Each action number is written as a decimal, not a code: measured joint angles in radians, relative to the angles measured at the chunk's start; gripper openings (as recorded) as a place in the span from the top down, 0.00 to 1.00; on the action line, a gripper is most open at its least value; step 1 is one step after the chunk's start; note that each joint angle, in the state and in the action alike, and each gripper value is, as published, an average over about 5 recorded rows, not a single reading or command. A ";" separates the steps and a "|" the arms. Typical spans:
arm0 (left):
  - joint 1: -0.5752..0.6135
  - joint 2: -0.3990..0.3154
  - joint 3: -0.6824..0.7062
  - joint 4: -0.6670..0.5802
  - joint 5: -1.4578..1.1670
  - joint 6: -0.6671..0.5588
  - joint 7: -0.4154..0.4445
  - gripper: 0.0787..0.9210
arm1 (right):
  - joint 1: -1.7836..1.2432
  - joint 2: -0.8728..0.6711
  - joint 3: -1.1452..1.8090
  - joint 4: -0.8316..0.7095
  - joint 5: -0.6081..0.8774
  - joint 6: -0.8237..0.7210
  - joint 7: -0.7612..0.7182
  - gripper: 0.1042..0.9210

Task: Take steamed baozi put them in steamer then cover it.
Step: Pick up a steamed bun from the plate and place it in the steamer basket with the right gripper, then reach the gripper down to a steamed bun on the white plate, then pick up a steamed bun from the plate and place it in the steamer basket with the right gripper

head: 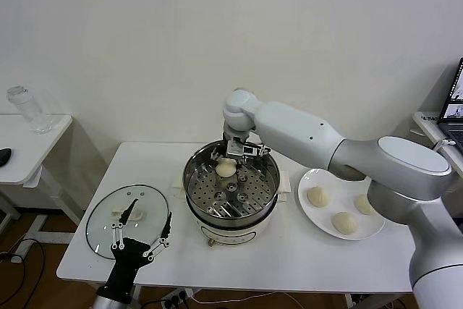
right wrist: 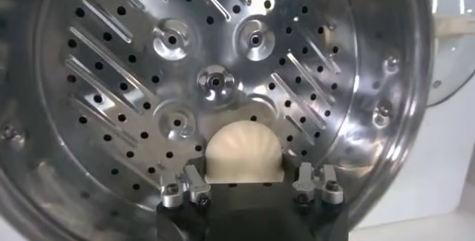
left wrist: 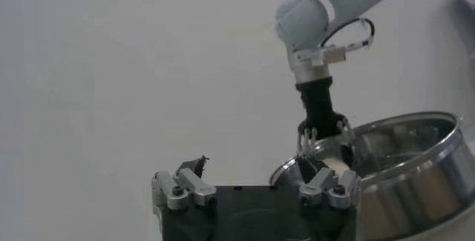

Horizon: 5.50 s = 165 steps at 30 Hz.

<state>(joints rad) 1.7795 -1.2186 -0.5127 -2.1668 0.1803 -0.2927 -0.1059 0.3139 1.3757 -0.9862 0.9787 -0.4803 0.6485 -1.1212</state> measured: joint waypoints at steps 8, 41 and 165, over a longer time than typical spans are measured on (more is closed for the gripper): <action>0.004 0.000 -0.006 -0.001 0.000 -0.001 0.000 0.12 | 0.046 -0.054 -0.021 0.064 0.092 -0.051 -0.036 0.12; -0.004 0.011 0.004 -0.013 0.004 0.002 -0.003 0.12 | 0.118 -0.616 -0.296 0.062 0.797 -0.671 0.006 0.12; -0.037 0.009 -0.015 -0.023 -0.015 0.023 -0.047 0.12 | 0.410 0.028 -0.556 0.213 1.125 -0.958 0.082 0.12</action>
<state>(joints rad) 1.7430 -1.2091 -0.5277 -2.1895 0.1656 -0.2696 -0.1532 0.7237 1.4040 -1.5425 1.1915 0.6448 -0.3092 -1.0388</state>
